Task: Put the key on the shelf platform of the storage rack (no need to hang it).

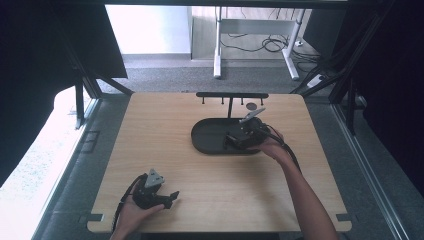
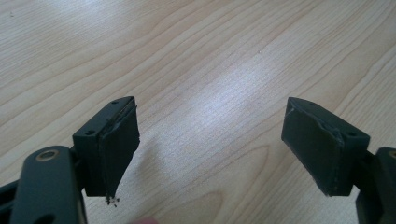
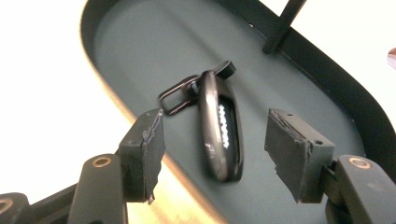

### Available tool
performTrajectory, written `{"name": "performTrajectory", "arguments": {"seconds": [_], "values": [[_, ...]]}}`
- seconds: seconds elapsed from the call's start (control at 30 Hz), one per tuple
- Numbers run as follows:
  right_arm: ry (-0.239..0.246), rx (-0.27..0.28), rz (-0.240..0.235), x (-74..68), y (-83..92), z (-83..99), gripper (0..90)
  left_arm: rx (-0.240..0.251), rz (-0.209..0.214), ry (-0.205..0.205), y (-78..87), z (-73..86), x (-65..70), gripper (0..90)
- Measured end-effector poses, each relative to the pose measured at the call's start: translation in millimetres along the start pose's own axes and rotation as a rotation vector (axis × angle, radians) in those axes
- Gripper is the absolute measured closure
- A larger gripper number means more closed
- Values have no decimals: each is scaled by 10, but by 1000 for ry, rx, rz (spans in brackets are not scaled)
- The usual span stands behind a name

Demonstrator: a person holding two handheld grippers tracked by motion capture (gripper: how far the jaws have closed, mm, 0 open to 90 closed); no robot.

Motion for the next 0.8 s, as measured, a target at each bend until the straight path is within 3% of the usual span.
{"name": "performTrajectory", "arguments": {"seconds": [0.17,0.33,0.63,0.73,0.8], "values": [[4,38,-26,-65,197,162,386,0,0,-1,4,-2,1,193],[9,78,-64,-113,360,443,391,2,-2,1,4,-1,-2,193],[-19,120,-80,-101,525,964,393,-2,-5,6,-8,-1,3,193],[-47,154,-88,-86,548,1077,394,-5,-4,5,-22,-4,10,193],[-47,136,-77,-85,544,1109,374,-4,-2,2,-26,-5,17,193]]}}
Point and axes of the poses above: each handheld gripper's, and its own axes: y roughly backward along the jaws, z roughly out of its underside, x roughly to its right, the point moved 3 cm from there along -y, roughly forward along the jaws, and after that the axes turned 14 degrees about -y, right-handed, at the moved point
